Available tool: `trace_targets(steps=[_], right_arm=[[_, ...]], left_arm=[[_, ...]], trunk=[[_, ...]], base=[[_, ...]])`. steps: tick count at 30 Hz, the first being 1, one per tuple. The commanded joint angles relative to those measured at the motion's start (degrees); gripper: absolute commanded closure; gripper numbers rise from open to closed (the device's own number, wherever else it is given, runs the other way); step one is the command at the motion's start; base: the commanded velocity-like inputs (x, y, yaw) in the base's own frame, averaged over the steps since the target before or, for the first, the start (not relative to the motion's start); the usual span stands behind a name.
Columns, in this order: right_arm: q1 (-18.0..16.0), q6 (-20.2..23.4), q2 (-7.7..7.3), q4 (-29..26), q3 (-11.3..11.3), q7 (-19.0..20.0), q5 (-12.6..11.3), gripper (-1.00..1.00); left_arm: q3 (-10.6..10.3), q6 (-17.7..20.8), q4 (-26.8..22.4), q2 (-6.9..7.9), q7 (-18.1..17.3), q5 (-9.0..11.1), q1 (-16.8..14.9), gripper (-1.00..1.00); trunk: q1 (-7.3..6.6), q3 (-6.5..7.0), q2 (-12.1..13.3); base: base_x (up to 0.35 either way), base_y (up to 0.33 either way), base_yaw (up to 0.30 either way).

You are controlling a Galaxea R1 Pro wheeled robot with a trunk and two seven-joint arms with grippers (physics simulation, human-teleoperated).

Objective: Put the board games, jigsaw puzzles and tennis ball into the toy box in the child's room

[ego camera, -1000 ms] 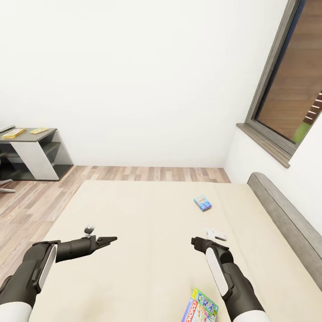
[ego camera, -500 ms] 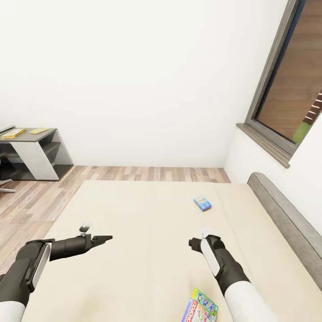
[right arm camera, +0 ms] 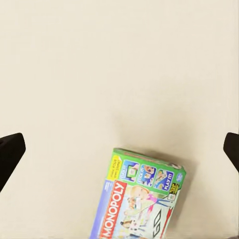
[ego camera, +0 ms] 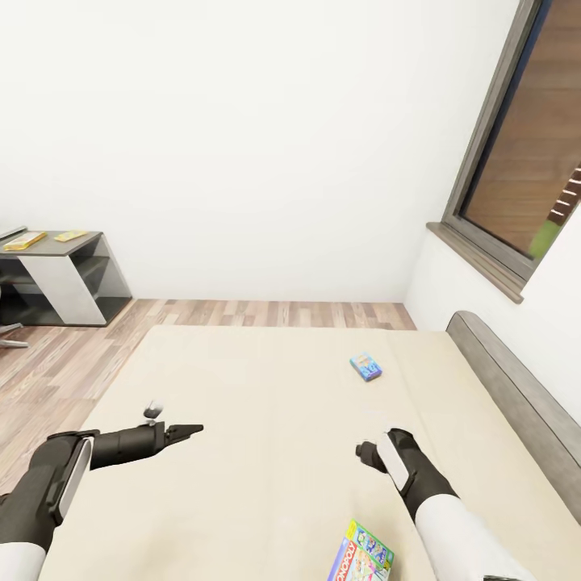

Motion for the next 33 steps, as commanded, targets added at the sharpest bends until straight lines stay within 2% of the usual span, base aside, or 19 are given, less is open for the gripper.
trace_targets(steps=[1, 8, 15, 33], right_arm=[[-0.22, -0.05, -0.04, 0.5, -0.28, -0.46, -0.6, -1.0], [-0.99, -0.34, -2.35, 2.76, -0.67, -0.3, -0.69, -1.0], [-1.14, -0.45, -3.4, 5.46, -0.77, -0.27, -0.72, -1.0], [-0.54, -0.6, -3.75, 7.65, -0.6, -0.08, -0.71, -1.0]], left_arm=[[0.03, 0.58, -0.01, -0.01, -0.19, 0.02, -0.05, -1.0], [0.0, 0.5, -0.01, -0.09, -0.11, -0.13, -0.05, -1.0], [0.04, 0.49, -0.01, -0.06, -0.14, -0.04, -0.05, -1.0], [-0.23, 0.57, -0.01, -0.13, -0.26, 0.05, -0.05, -1.0]], trunk=[[0.03, -0.12, -0.12], [0.03, -0.12, -0.12], [0.03, -0.12, -0.12], [0.03, -0.12, -0.12]], base=[[0.0, 0.0, 0.0], [0.0, 0.0, 0.0], [0.0, 0.0, 0.0], [0.0, 0.0, 0.0]])
